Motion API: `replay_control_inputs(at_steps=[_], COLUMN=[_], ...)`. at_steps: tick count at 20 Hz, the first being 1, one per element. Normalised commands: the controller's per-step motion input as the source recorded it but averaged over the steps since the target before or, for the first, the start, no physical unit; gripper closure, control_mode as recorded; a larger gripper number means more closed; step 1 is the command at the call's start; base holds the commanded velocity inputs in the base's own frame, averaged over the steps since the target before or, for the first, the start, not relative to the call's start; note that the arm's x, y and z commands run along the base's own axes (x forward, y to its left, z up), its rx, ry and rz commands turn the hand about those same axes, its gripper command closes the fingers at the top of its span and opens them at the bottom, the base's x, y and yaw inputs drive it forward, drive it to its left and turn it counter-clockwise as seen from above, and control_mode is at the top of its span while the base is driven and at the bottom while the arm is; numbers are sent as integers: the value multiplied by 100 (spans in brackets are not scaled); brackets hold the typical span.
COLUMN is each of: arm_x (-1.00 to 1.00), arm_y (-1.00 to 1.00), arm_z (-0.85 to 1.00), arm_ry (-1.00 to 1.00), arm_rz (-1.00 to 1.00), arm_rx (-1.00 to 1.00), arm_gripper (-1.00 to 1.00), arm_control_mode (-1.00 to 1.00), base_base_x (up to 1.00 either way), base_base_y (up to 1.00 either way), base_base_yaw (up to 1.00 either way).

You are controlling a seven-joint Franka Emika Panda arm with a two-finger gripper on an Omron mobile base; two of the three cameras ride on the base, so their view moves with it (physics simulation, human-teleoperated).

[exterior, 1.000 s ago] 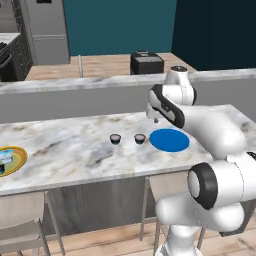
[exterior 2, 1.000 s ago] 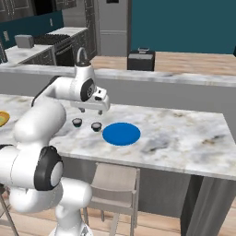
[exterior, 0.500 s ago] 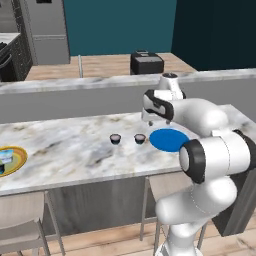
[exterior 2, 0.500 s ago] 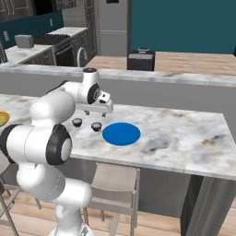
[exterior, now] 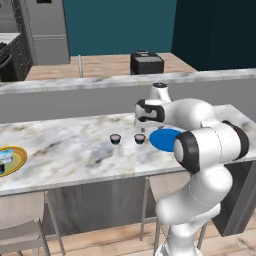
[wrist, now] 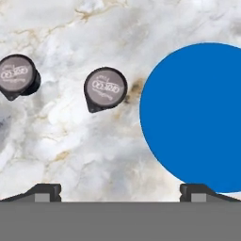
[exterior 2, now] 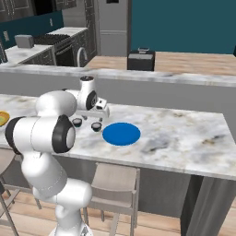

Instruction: Place two yogurt containers on each plate.

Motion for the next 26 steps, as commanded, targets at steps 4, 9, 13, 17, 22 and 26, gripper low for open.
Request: replay_control_inputs(at_steps=[4, 9, 13, 17, 22, 26], arm_x=[5, 0, 0, 6, 33, 23], arm_y=[10, 12, 14, 2, 0, 0], arm_z=[-21, -5, 0, -5, -21, -26], arm_ry=[0, 1, 1, 0, 0, 0], arm_rz=[0, 0, 0, 0, 0, 0], arm_rx=[0, 0, 0, 0, 0, 0], arm_gripper=[-100, -100, -100, -100, -100, -100], arm_control_mode=[-100, -100, -100, -100, -100, -100], base_base_x=[0, 0, 0, 0, 0, 0], base_base_y=[0, 0, 0, 0, 0, 0], base_base_yaw=[0, 0, 0, 0, 0, 0])
